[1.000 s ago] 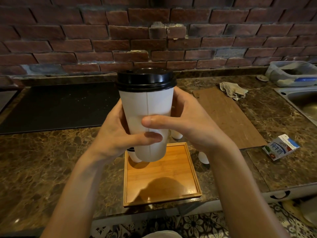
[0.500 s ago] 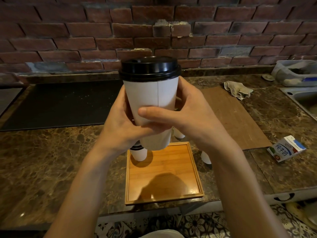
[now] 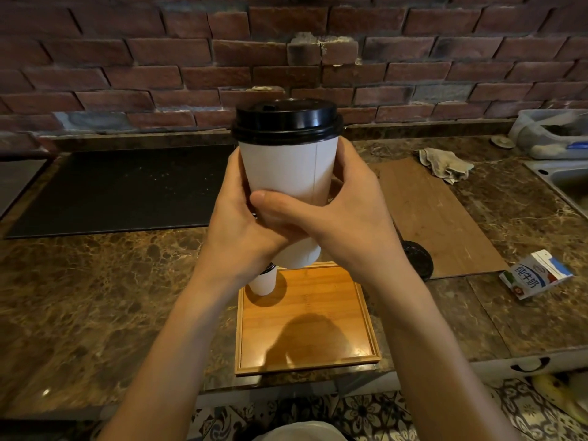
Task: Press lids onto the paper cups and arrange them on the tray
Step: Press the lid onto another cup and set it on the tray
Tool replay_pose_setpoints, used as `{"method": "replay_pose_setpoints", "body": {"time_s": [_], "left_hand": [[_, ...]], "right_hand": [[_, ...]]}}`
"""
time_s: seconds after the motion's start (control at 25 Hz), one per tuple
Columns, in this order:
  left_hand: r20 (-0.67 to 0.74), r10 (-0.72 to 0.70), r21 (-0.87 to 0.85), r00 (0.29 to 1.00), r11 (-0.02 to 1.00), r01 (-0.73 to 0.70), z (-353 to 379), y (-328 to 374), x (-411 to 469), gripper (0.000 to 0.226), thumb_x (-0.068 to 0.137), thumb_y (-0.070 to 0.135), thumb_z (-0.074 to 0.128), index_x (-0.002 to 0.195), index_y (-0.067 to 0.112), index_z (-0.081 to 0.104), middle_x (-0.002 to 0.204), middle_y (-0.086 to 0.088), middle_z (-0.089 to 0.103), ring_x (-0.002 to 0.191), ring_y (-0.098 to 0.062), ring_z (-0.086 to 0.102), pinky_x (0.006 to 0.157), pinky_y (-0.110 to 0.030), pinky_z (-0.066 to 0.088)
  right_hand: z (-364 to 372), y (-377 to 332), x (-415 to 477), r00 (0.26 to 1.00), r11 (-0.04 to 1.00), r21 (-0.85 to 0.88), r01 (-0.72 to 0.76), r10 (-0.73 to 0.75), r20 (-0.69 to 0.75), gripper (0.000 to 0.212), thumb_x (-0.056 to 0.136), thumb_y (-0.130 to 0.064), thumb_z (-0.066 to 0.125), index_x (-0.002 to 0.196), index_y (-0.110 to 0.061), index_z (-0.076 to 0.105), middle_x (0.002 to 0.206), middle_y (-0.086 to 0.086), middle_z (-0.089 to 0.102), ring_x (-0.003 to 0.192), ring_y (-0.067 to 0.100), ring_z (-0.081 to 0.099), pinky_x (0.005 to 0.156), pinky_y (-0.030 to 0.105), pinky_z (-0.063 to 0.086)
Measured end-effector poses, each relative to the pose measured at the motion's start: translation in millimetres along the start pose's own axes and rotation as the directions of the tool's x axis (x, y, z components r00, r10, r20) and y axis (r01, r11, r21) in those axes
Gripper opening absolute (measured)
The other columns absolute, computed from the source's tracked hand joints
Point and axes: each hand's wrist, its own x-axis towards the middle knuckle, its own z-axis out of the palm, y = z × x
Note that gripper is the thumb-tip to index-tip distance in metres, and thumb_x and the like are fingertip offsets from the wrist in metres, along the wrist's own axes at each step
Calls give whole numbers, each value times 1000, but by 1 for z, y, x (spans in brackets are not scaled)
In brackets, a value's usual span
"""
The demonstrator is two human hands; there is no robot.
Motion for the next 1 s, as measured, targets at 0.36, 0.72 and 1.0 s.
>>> {"method": "replay_pose_setpoints", "body": {"time_s": [0.36, 0.72, 1.0], "left_hand": [[131, 26, -9, 991, 1000, -25, -16, 4, 1, 81, 59, 27, 81, 128, 35, 40, 118, 23, 58, 115, -3, 56, 80, -14, 52], [308, -6, -106, 951, 994, 40, -23, 7, -5, 84, 62, 30, 81, 132, 12, 38, 117, 11, 62, 112, -12, 61, 82, -20, 53], [220, 22, -81, 975, 997, -4, -20, 7, -4, 76, 63, 37, 80, 126, 21, 41, 114, 17, 63, 110, -8, 61, 81, -18, 53]], "right_hand": [[-13, -1, 5, 994, 995, 95, -23, 12, 110, 85, 61, -37, 87, 134, -26, 45, 123, -8, 59, 113, 10, 59, 87, 39, 58], [-25, -2, 2, 929, 968, 244, -64, -32, 368, 71, 60, -27, 84, 125, -26, 54, 118, -4, 66, 112, 15, 63, 87, 32, 56], [-23, -6, 1, 939, 981, 187, -42, -26, 343, 63, 72, -22, 80, 129, -22, 54, 119, -6, 66, 113, 11, 63, 91, 36, 56]]}}
